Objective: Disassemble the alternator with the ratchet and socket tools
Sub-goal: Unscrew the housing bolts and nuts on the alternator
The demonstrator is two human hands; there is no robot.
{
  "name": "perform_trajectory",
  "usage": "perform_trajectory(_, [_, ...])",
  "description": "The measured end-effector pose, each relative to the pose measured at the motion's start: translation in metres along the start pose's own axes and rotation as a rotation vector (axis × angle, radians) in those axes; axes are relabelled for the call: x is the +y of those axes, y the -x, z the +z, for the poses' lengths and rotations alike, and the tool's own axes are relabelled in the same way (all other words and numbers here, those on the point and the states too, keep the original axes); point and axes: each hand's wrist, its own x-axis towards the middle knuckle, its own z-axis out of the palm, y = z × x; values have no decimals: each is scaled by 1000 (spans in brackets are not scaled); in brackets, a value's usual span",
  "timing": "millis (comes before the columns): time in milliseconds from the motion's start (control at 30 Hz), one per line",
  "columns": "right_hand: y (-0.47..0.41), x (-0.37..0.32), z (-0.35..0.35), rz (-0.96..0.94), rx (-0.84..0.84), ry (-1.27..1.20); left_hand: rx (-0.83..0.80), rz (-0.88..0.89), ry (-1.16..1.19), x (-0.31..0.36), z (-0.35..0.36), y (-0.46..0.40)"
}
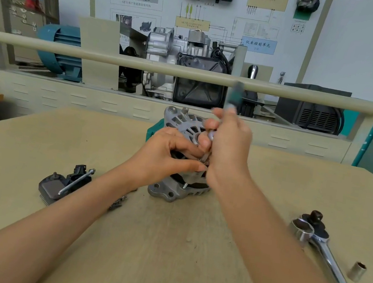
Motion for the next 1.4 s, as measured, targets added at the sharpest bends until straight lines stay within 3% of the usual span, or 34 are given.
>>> perform_trajectory(67, [4, 7, 4, -110, 186, -116, 7, 8, -17, 0, 1, 1])
perform_trajectory(133, [0, 4, 5, -70, 142, -85, 10, -41, -31, -1, 1, 1])
perform_trajectory(300, [-15, -22, -6, 329, -531, 270, -7, -60, -25, -2, 0, 1])
perform_trajectory(400, [-16, -25, -9, 397, -644, 278, -17, -67, 7, -4, -2, 1])
perform_trajectory(467, [-13, -20, -7, 314, -530, 235, -20, -51, 32, -3, -1, 1])
perform_trajectory(600, [2, 6, 0, -84, 124, -9, 6, -42, -13, -2, 0, 1])
perform_trajectory(667, [2, 7, 1, -87, 221, -134, 27, -87, -49, -2, 1, 2])
perform_trajectory(767, [-5, -5, -3, 67, 54, 0, 54, -145, -103, -1, 4, 3])
perform_trajectory(967, [-17, -25, -14, 310, -632, 333, 29, -177, -69, 0, 1, 4])
perform_trajectory(1067, [-20, -26, -15, 376, -739, 319, 13, -164, -64, 2, 0, 4])
perform_trajectory(1233, [-13, -16, -16, 226, -572, 221, 28, -144, -43, 4, 2, 4])
perform_trajectory(1400, [5, 6, -1, -140, 123, 86, 19, -138, -47, 4, 2, 4])
